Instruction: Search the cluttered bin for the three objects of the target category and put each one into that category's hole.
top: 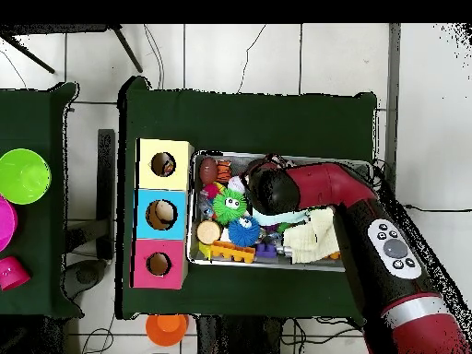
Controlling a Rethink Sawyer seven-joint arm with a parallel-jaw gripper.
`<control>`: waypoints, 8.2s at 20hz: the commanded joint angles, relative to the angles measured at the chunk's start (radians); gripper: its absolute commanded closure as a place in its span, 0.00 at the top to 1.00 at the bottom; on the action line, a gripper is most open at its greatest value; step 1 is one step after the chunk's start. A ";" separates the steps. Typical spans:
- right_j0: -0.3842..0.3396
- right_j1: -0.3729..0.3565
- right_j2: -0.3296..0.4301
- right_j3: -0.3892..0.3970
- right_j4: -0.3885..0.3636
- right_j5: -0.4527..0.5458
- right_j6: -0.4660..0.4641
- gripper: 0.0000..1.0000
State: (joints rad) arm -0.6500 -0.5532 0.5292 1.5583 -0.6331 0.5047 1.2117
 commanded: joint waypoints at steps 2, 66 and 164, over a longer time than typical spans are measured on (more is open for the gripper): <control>0.029 0.010 -0.029 0.038 -0.083 -0.015 -0.005 1.00; 0.068 0.255 -0.126 -0.145 -0.116 0.070 -0.056 1.00; -0.078 0.201 0.123 0.015 -0.119 -0.150 0.007 0.00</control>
State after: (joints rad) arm -0.7571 -0.3481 0.6208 1.5469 -0.7318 0.3640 1.2117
